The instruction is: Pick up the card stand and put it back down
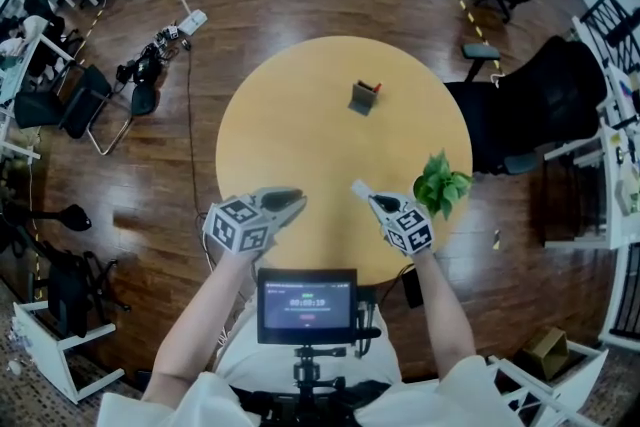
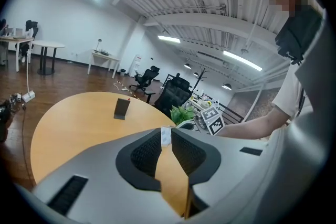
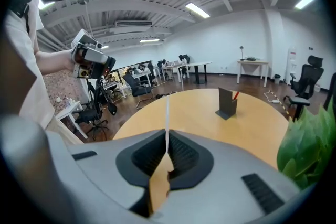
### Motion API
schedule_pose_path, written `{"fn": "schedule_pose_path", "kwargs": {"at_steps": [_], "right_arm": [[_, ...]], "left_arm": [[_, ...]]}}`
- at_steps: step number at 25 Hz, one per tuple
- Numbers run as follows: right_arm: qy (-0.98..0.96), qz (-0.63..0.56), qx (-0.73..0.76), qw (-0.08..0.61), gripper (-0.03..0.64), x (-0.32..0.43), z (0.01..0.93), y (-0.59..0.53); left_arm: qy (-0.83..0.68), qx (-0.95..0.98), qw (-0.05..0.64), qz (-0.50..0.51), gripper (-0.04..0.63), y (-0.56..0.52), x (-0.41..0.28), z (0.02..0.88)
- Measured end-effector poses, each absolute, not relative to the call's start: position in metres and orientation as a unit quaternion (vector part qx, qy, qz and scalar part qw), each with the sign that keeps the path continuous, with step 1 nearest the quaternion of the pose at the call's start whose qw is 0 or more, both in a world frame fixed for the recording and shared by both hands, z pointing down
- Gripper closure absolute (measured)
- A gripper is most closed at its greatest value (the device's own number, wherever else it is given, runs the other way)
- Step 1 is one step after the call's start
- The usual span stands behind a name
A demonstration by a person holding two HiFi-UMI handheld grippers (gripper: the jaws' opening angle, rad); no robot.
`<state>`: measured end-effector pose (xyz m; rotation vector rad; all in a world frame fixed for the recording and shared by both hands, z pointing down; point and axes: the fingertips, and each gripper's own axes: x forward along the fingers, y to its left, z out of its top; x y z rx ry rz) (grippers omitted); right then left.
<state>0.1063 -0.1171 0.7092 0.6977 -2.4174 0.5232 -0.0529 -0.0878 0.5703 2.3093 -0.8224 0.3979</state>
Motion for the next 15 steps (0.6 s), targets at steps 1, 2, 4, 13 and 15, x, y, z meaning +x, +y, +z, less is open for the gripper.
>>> {"fn": "schedule_pose_path", "kwargs": {"at_steps": [1,2,4,13,15], "right_arm": [[-0.904,0.193,0.259,0.282,0.588,0.104,0.711,-0.118],[-0.904,0.192,0.257,0.283,0.588,0.103,0.714,-0.119],[-0.904,0.192,0.253,0.286,0.588,0.102,0.722,-0.119],[-0.899,0.201,0.248,0.299,0.588,0.101,0.748,-0.121],[-0.9,0.199,0.249,0.299,0.588,0.099,0.751,-0.124]], "left_arm": [[-0.315,0.879,0.324,0.153,0.535,-0.088,-0.054,0.571],[-0.316,0.878,0.325,0.155,0.535,-0.088,-0.055,0.573],[-0.318,0.875,0.328,0.16,0.535,-0.088,-0.058,0.577],[-0.324,0.865,0.338,0.182,0.535,-0.092,-0.065,0.595],[-0.323,0.865,0.337,0.186,0.535,-0.092,-0.065,0.597]]}}
